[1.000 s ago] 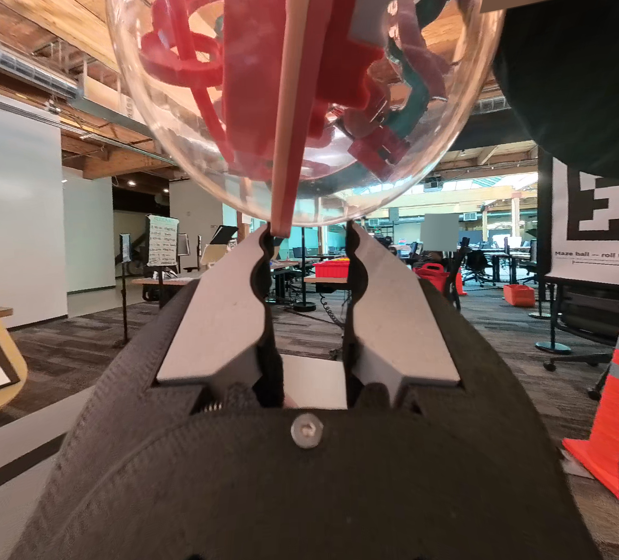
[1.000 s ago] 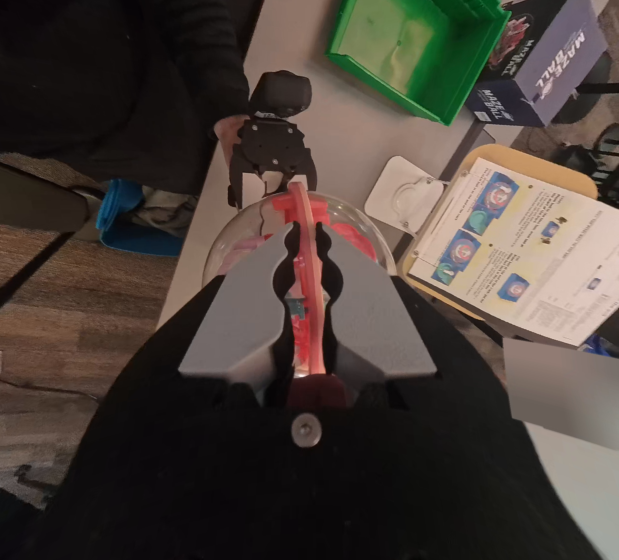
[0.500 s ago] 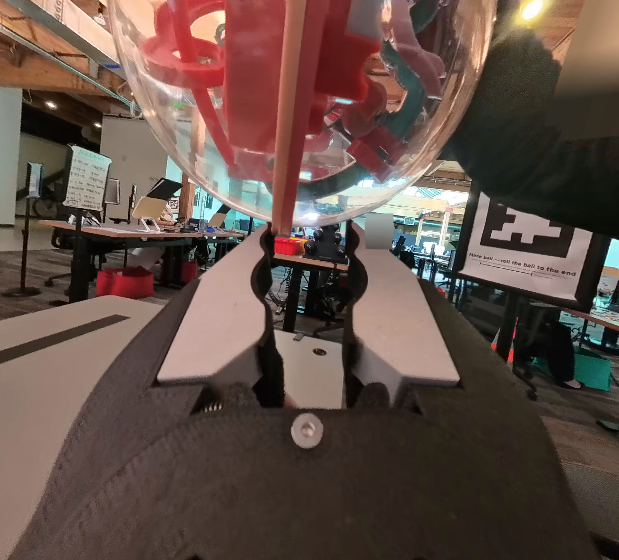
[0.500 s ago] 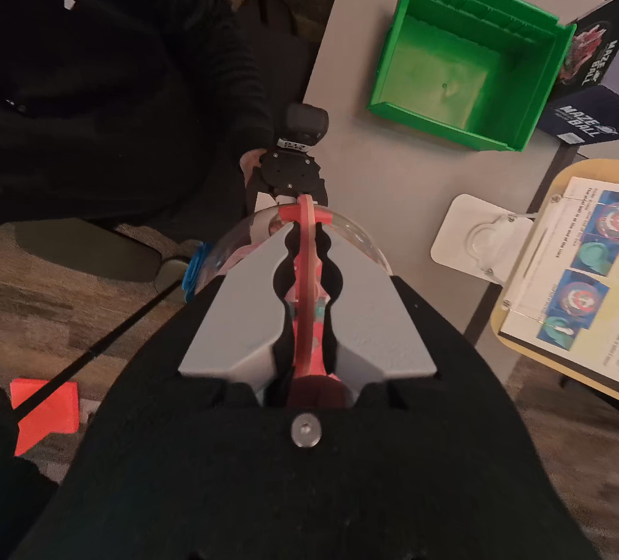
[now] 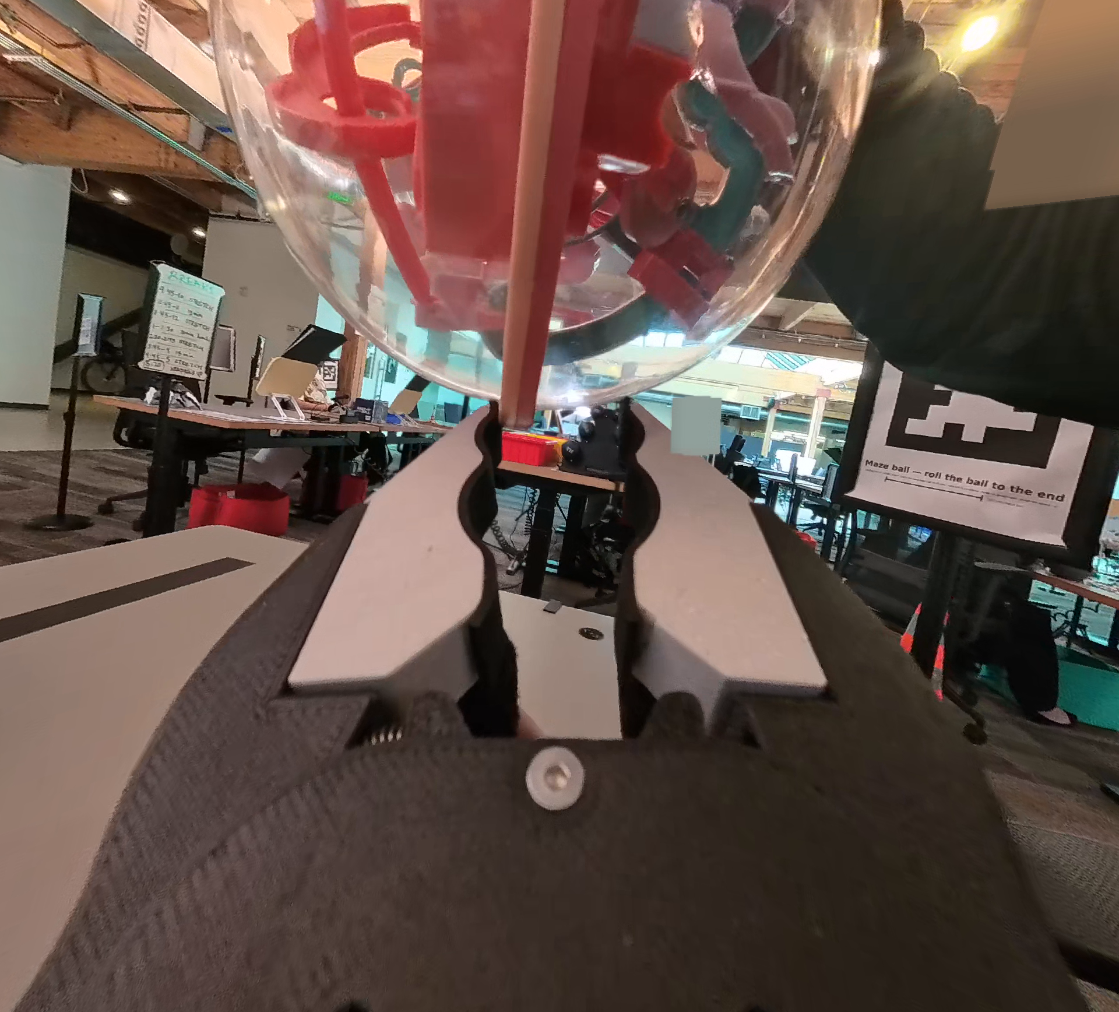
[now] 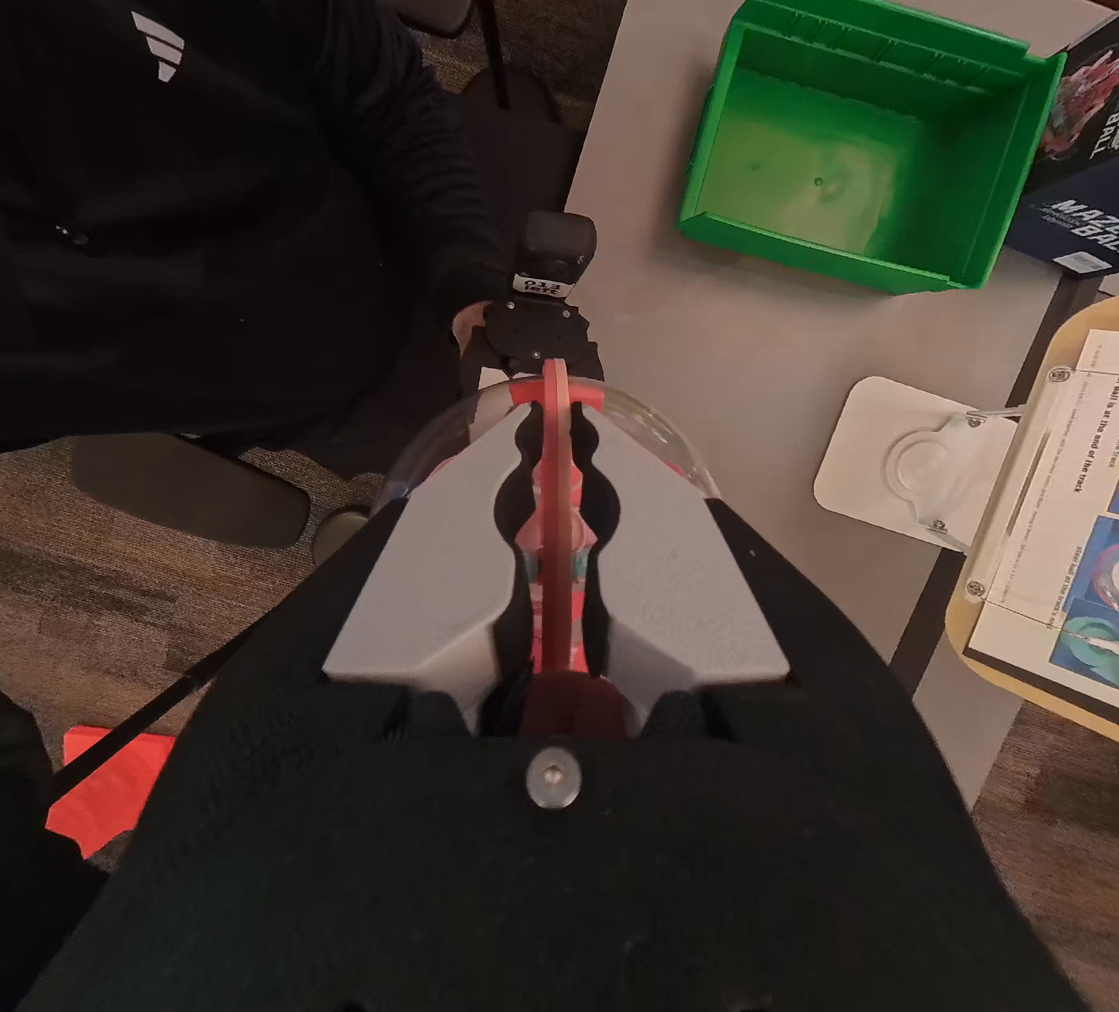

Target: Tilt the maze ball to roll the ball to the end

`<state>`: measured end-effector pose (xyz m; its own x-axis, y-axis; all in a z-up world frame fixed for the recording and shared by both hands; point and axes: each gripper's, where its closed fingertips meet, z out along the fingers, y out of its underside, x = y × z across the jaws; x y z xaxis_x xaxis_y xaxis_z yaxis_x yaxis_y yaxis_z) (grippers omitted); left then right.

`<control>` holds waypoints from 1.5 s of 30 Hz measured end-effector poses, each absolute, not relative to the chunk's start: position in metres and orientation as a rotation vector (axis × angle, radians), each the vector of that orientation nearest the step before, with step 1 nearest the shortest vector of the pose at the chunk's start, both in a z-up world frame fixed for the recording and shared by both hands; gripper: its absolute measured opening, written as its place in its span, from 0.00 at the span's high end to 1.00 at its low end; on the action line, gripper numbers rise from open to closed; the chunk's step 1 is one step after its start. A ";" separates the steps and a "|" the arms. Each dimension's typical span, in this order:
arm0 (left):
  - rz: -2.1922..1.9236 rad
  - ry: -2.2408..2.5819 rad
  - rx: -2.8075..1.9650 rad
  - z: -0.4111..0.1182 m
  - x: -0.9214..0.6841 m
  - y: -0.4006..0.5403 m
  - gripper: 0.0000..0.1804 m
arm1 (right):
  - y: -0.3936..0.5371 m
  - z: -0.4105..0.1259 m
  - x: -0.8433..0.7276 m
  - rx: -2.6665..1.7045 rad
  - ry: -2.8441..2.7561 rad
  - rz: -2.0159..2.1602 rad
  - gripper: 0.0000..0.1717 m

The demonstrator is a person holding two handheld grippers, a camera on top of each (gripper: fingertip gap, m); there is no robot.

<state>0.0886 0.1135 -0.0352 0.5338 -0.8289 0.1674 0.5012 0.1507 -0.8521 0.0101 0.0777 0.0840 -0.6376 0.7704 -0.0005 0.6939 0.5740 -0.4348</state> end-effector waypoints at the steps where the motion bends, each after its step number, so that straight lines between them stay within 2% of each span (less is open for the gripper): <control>1: -0.988 0.378 -1.030 -0.035 0.087 0.113 0.80 | 0.078 0.084 0.009 -1.231 -2.614 0.603 0.96; 12: -0.945 0.379 -0.996 -0.031 0.072 0.109 0.89 | 0.076 0.092 -0.004 -1.251 -2.593 0.663 0.96; 15: -0.927 0.381 -0.990 -0.031 0.069 0.108 0.97 | 0.076 0.094 -0.006 -1.263 -2.583 0.676 0.96; 32: -1.055 0.431 -1.020 -0.038 0.072 0.093 0.97 | 0.091 0.090 -0.003 -1.344 -2.483 0.817 0.96; 45: -1.145 0.374 -1.088 -0.067 0.063 0.092 0.97 | 0.119 0.065 0.002 -1.372 -2.342 1.128 0.96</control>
